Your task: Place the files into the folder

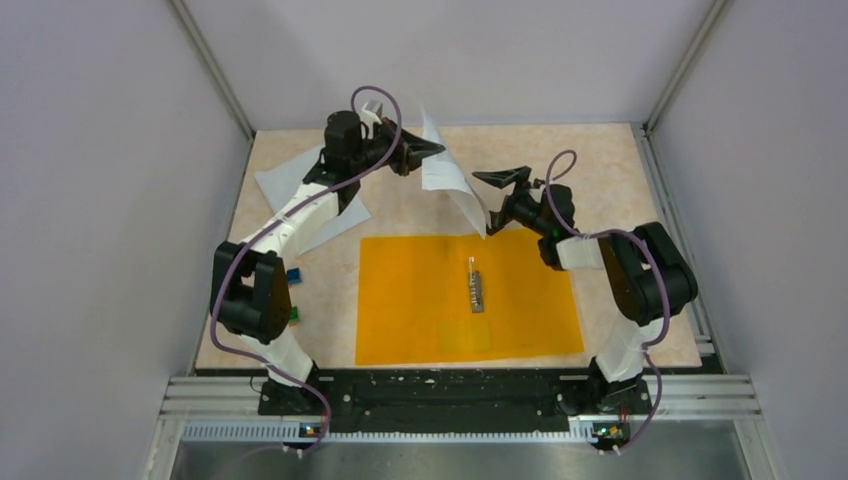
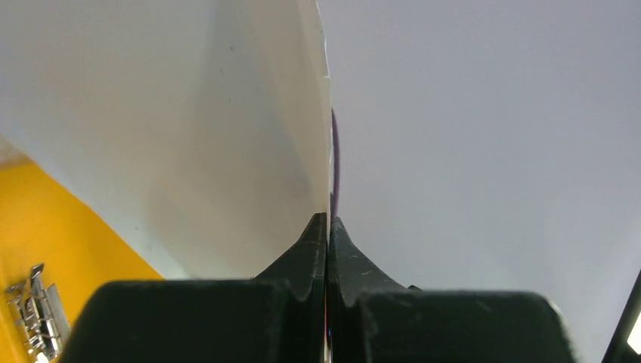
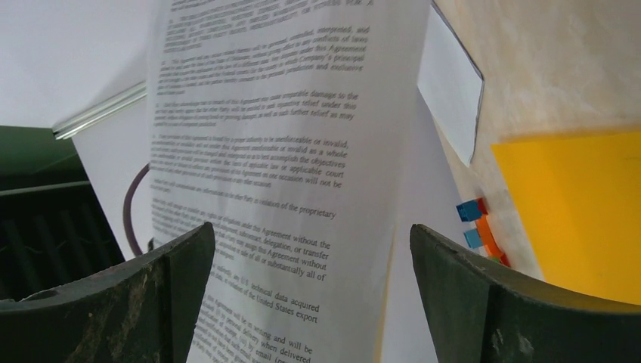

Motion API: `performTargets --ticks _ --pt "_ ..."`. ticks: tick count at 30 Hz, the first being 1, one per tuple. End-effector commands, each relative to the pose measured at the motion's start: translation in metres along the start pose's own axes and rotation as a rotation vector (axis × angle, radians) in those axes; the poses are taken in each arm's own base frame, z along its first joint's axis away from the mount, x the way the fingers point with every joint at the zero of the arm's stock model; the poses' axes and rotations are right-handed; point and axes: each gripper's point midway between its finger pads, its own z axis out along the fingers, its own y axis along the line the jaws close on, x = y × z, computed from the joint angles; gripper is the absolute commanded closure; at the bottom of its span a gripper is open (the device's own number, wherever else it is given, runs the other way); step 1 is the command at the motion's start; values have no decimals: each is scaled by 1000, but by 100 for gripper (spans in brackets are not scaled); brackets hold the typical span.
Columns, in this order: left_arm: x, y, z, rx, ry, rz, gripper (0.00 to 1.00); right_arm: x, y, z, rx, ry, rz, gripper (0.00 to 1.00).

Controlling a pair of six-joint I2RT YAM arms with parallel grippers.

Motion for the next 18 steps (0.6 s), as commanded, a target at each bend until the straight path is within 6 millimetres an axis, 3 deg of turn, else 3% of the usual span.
performTargets --ticks 1,5,18 --pt "10 -46 -1 106 23 101 100 3 10 -8 -12 -24 -32 1" --pt "14 -56 -1 116 31 115 100 5 12 -10 -46 -10 -7 1" --pt "35 -54 -5 177 56 127 100 15 58 -21 -225 18 127 1"
